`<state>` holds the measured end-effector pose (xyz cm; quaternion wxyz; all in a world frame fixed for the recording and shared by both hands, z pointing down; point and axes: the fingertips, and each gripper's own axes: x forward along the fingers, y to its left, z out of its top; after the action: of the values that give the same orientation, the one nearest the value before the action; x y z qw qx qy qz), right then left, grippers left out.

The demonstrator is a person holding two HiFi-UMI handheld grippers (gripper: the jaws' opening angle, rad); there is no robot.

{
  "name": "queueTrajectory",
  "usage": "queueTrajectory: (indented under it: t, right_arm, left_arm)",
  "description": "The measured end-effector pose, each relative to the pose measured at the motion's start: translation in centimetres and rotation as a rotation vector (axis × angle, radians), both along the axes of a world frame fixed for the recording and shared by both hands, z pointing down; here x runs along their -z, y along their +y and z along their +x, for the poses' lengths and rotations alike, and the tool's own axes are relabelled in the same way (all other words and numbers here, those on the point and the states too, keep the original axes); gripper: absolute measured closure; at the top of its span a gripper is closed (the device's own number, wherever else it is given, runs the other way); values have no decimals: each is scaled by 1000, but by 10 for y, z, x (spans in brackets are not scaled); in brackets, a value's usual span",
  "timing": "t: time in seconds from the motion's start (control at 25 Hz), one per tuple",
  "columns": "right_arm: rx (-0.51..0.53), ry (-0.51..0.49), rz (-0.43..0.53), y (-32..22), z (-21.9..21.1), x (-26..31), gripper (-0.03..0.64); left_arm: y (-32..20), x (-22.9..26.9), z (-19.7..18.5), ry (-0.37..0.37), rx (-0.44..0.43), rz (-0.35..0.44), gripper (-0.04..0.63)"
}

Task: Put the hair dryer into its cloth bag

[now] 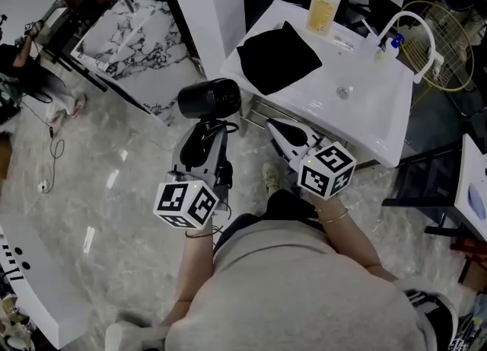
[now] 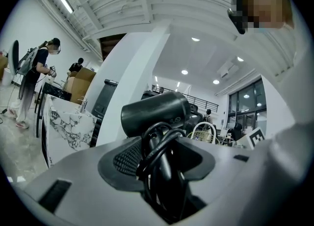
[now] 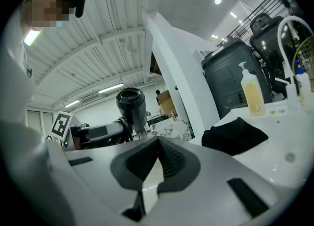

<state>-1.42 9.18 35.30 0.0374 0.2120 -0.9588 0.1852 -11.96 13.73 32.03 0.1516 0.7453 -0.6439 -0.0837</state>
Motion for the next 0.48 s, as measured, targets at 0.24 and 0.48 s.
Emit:
queueTrajectory:
  t: [0.24, 0.48]
  right_arm:
    - [30, -11, 7, -71, -18, 7, 618]
    - [68, -5, 29, -139, -35, 9, 618]
  left_arm:
    - [-62, 9, -13, -20, 16, 25, 397]
    - [-123, 12, -28, -37, 59, 27, 399]
